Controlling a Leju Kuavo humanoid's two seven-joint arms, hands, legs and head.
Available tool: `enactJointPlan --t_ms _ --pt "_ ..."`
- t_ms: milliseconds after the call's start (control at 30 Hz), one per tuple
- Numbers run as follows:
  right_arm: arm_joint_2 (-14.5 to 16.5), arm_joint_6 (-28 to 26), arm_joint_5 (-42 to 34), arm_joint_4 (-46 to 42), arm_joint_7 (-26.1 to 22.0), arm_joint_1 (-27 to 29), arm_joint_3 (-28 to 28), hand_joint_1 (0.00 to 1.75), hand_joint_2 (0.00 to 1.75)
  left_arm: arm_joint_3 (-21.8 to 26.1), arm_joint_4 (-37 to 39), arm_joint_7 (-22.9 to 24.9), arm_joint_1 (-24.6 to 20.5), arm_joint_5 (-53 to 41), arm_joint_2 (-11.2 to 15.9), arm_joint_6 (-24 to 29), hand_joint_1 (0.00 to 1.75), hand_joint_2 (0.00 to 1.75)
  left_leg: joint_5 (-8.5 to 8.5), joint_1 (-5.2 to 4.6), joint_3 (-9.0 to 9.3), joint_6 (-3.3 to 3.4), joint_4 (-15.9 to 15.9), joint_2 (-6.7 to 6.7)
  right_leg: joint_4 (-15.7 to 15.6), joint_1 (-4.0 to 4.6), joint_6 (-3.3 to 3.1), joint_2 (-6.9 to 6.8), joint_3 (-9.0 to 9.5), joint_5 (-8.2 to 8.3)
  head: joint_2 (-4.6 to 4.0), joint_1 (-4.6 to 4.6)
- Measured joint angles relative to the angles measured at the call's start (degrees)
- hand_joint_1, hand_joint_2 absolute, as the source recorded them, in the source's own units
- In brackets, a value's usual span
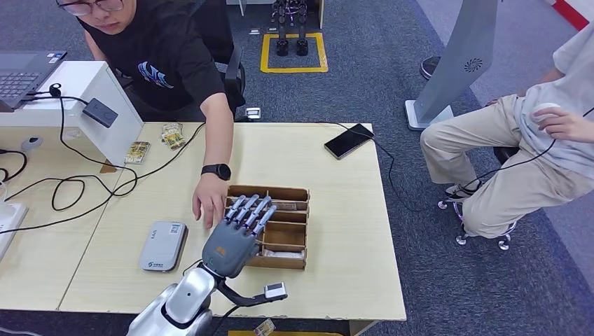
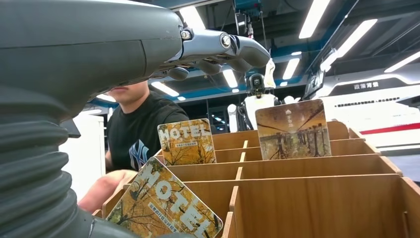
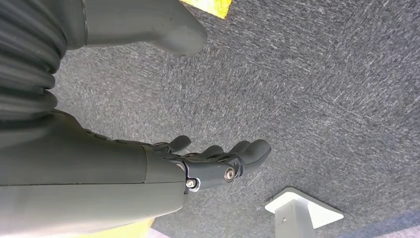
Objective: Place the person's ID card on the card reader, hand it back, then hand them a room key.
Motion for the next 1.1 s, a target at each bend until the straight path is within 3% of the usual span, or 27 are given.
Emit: enactJointPlan --t_ms 200,333,500,600,833,1100 --pt "0.0 0.0 0.1 0.0 0.3 0.0 0.0 0.00 1.75 0.0 0.0 0.5 -0.2 0.0 0.0 -0.4 0.00 1.75 0.00 0.00 0.01 0.00 0.0 0.00 0.0 0.00 0.00 0.00 0.01 0.00 0.00 0.01" --pt "0.0 0.0 -0.3 0.0 0.1 0.0 0.0 0.00 1.75 0.3 -0.1 -0.3 0.4 2.7 -0.1 3.0 0.00 1.75 0.00 0.00 0.01 -0.01 0.0 0.02 0.0 0.00 -0.01 0.01 0.02 0.01 0.00 0.00" --pt "0.0 0.0 -0.6 0.0 -0.3 0.0 0.0 0.00 1.75 2.5 -3.9 -11.5 4.2 20.2 -0.3 6.2 0.00 1.75 0.00 0.01 -0.07 -0.01 0.0 0.01 0.0 0.01 -0.01 0.04 -0.11 -0.01 0.00 0.00" --pt "0.0 0.0 -0.6 0.0 -0.4 0.0 0.0 0.00 1.75 3.4 -6.6 -15.6 5.8 25.8 -0.4 6.4 0.00 1.75 -0.02 0.01 -0.14 0.01 0.0 -0.01 0.0 0.01 -0.01 0.01 -0.14 -0.02 0.00 0.00" --pt "0.0 0.0 -1.3 0.0 -0.9 0.0 0.0 0.00 1.75 5.0 -14.4 -28.8 9.7 44.4 -1.3 -0.7 0.00 1.75 -0.06 0.00 -0.19 0.01 0.0 0.00 0.0 0.00 0.00 0.01 -0.19 -0.03 0.00 0.01" --pt "0.0 0.0 -1.5 0.0 -1.0 0.0 0.0 0.00 1.75 6.4 -17.5 -32.2 11.2 48.4 -2.1 -3.9 0.00 1.75 -0.06 0.00 -0.18 0.01 0.0 0.00 0.0 0.00 0.00 0.01 -0.19 -0.03 0.00 0.00"
